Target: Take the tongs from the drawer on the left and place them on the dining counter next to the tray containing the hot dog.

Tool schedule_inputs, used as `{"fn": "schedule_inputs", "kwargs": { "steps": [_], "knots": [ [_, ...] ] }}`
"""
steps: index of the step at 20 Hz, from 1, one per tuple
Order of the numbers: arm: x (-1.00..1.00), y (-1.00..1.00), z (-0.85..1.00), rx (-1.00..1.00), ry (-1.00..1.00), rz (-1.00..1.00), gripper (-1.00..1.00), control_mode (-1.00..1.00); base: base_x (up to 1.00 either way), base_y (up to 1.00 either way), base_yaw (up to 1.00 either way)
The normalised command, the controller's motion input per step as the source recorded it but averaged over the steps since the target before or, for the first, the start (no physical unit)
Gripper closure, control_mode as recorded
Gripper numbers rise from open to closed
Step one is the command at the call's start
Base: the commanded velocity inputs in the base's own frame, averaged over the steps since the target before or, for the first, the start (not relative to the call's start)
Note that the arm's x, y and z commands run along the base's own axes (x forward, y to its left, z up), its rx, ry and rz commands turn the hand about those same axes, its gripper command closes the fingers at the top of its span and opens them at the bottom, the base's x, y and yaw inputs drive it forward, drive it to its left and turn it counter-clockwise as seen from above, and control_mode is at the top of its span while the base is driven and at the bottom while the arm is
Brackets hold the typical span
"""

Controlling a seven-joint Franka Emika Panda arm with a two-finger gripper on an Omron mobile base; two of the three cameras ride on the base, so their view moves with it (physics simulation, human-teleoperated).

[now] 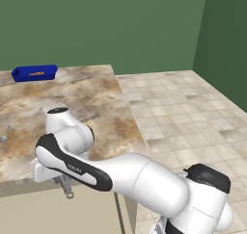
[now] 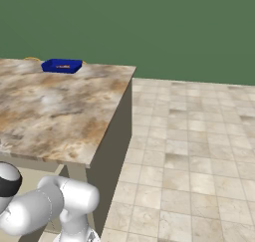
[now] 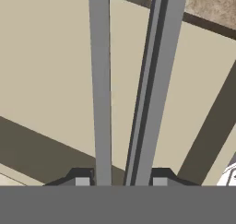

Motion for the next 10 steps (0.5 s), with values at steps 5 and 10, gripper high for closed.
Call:
{"fn": "schedule_inputs", "kwargs": {
  "steps": [5,10],
  "knots": [
    [0.15,-0.16,0.48,0.00,-0.03,0.00,1.00,-1.00,0.00,0.00,0.00],
    [0.28,-0.13,0.30,0.00,-0.01,0.02,1.00,-1.00,0.00,0.00,0.00]
  ]
}}
